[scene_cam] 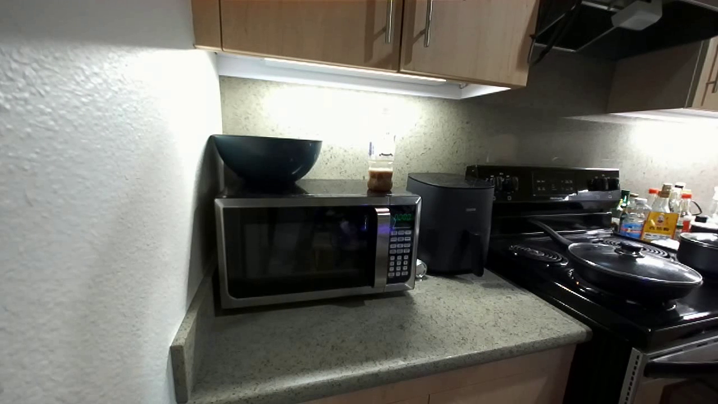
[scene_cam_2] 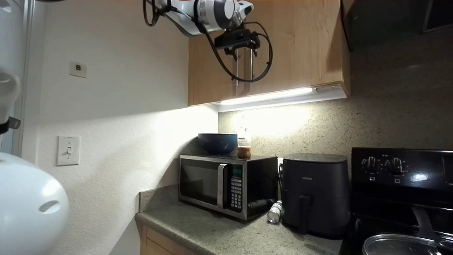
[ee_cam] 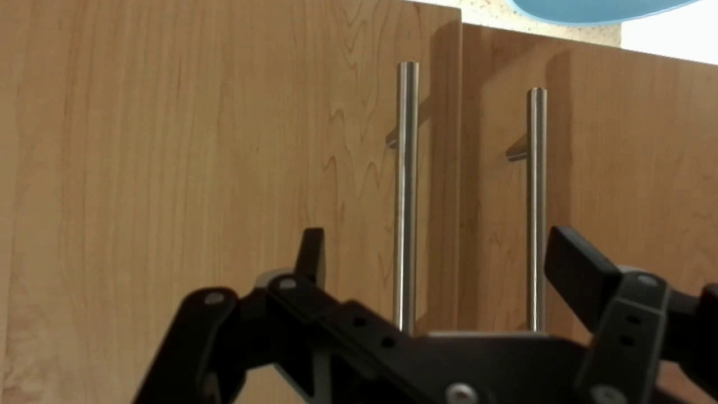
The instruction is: Close the right upper cabinet door.
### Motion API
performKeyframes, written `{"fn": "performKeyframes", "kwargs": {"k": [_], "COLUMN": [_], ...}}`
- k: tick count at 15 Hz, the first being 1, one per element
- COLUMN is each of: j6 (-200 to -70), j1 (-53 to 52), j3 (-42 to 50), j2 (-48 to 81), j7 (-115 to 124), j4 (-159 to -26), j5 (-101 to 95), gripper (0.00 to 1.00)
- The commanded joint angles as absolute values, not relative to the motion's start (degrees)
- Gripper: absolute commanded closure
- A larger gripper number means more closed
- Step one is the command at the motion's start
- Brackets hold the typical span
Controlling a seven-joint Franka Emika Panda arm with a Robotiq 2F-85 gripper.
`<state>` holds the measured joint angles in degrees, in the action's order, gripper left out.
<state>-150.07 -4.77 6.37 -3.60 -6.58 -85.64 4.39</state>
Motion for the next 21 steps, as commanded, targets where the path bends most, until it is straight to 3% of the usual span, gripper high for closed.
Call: {"fn": "performKeyframes", "kwargs": {"k": [1,21], "j6": [-150.1,-142.0], "j1": [-4.6,-1.3], "j3": [6.3,7.1], "j2": [-3.3,19.9], "j7": [-6.6,0.3], "j4": [-85.3,-54.2], "j5": [4.2,2.8], "gripper": [0.0,0.0]}}
